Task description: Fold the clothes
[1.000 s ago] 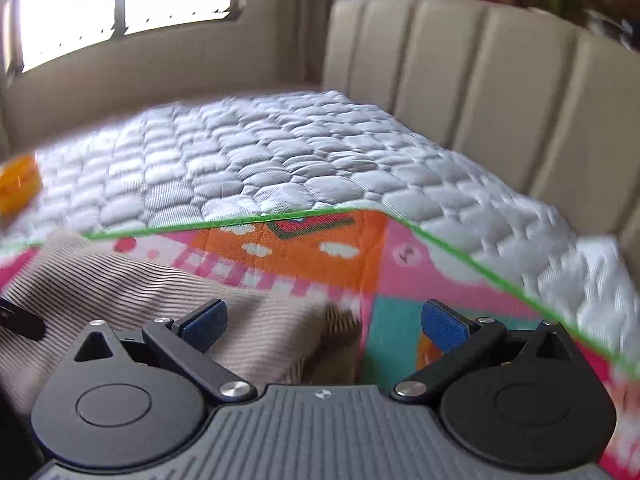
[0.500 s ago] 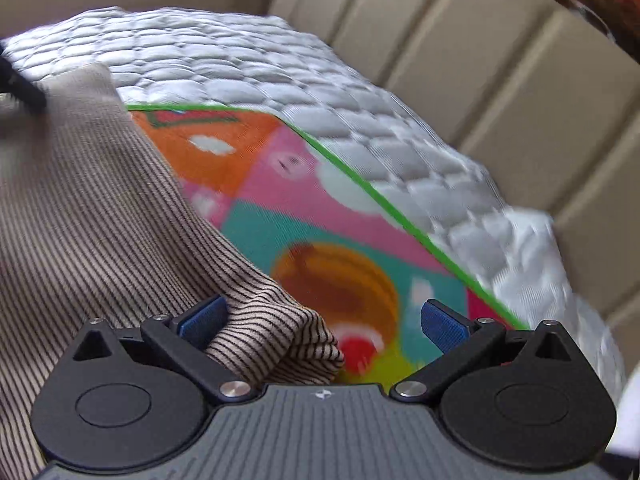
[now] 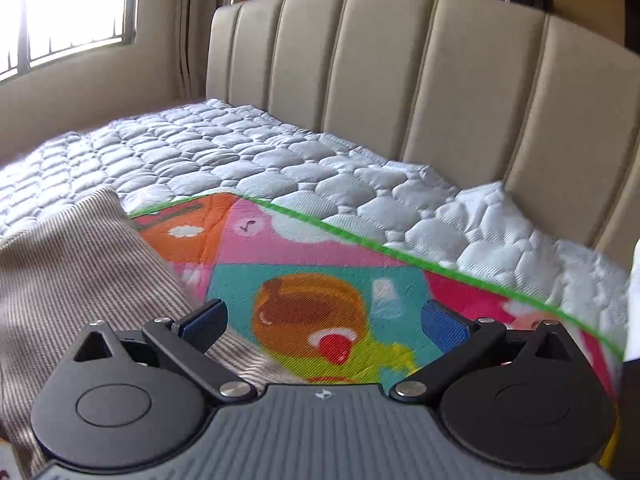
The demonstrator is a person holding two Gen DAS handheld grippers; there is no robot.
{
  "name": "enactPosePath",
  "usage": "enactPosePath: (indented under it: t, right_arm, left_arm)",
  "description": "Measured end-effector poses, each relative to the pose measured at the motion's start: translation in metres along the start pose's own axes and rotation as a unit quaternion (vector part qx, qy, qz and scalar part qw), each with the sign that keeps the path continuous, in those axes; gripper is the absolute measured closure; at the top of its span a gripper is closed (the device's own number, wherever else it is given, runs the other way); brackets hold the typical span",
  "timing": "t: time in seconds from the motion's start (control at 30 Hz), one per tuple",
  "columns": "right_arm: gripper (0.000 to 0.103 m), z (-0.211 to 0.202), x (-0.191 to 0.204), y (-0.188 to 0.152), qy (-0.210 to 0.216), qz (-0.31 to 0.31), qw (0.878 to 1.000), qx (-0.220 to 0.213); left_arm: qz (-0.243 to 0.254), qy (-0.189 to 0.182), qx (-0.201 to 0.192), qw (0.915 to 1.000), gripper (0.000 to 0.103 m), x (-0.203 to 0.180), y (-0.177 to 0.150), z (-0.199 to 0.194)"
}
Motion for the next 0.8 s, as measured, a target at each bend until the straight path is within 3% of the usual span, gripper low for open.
enactPosePath:
  t: [0.1, 0.37, 0.43, 0.5, 0.57, 0.8]
  right_arm:
    - [0.0, 0.016, 0.006, -0.027, -0.015, -0.035, 0.997, 0.068]
    - [0.003, -0.026, 0.039, -0.064, 0.035, -0.01, 0.993, 0.108]
    - [0.003, -0.036, 0.053, -0.073, 0.049, -0.006, 0.993, 0.106]
    - [0.0, -0.043, 0.064, -0.077, 0.048, -0.01, 0.994, 0.1]
    - [0.0, -0.042, 0.067, -0.077, 0.045, -0.003, 0.994, 0.097]
    - [0.0, -0.035, 0.056, -0.08, 0.062, 0.075, 0.99, 0.107]
  left_arm:
    - [-0.001, 0.004, -0.003, 1.0, 0.025, 0.002, -0.001, 0.02]
    - [-0.001, -0.011, -0.055, 0.9984, 0.036, 0.024, 0.035, 0.031]
    - [0.015, 0.006, -0.066, 0.9977, 0.035, 0.026, 0.039, 0.027]
    - [0.04, 0.032, -0.076, 0.9958, 0.024, 0.027, 0.041, 0.024]
    - [0.064, 0.058, -0.086, 0.9926, 0.023, 0.028, 0.042, 0.021]
    - [0.07, 0.064, -0.077, 0.9925, 0.019, 0.033, 0.042, 0.017]
Point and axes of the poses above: each gripper's, at about its wrist camera, not at the fingertips, and z roughly the way its jaws point, x to its left, y to its top, the point moved 5 cm from there along z, roughly the way its jaws point, and after that the axes turned 1 degree about y, right-handed, at the moved point
